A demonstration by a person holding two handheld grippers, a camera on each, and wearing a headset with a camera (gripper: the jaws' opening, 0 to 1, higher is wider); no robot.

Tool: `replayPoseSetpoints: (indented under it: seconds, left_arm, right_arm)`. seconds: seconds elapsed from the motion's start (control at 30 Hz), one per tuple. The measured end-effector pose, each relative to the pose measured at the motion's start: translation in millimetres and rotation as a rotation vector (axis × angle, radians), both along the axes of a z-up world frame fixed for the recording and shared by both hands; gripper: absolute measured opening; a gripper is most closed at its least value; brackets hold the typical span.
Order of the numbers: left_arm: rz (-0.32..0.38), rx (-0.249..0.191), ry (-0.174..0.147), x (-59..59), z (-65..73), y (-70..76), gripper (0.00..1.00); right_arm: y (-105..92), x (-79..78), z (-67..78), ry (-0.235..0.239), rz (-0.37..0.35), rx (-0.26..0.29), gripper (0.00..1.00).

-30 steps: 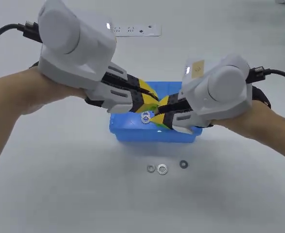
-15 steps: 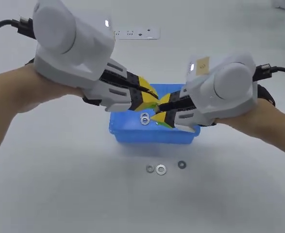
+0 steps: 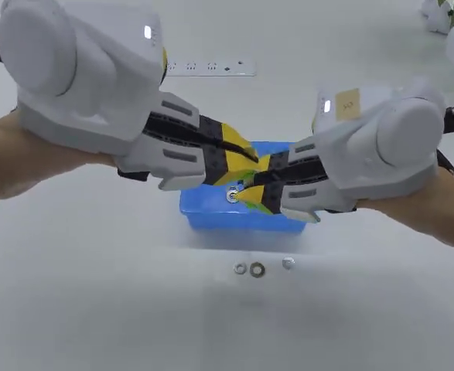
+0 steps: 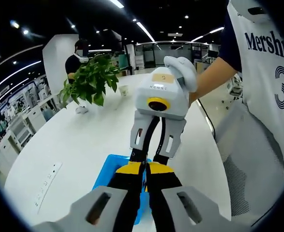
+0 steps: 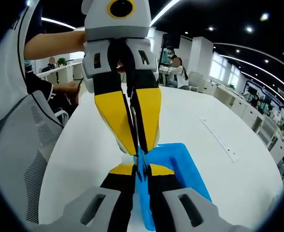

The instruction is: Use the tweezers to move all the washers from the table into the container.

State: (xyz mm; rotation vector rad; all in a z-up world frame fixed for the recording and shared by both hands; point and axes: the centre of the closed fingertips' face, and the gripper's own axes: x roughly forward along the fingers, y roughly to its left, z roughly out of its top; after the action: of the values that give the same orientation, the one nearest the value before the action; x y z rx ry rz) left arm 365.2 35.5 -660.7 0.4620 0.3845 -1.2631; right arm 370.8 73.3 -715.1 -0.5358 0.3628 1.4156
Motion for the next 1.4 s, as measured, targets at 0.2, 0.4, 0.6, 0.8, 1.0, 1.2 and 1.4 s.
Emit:
replayPoseSetpoints:
  seconds: [0.2,0.4,0.6,0.8,1.0,1.2,1.4]
  left_arm:
    - [0.010,-0.005,0.026,-21.2,-1.8,-1.5,0.07]
    - [0.005,0.007,0.056,-39.0,-10.2,-2.4,0.07]
    - [0.001,0.016,0.071,-48.1,-13.6,0.8,0.07]
    - [-0.004,0.025,0.080,-51.3,-15.8,1.8,0.07]
    - [-0.011,0.035,0.088,-52.4,-18.9,2.1,0.07]
    - [-0.009,0.033,0.106,-54.6,-25.4,4.0,0.07]
    - [0.006,0.046,0.127,-56.6,-38.0,7.0,0.07]
  right_arm:
    - [-3.1,-20.9,-5.0,-0.018,0.033,-0.027,0.11]
    - [-8.1,-43.5,-16.9,-0.004,0.078,-0.065,0.12]
    - [-14.3,-54.7,-24.6,0.005,0.134,-0.115,0.13]
    - [-11.9,-56.2,-21.7,0.007,0.138,-0.093,0.14]
    - [-8.8,-56.6,-23.9,0.010,0.152,-0.099,0.11]
    - [-6.8,-58.2,-29.5,0.022,0.155,-0.096,0.11]
    - [-4.6,-61.0,-42.2,0.026,0.147,-0.099,0.12]
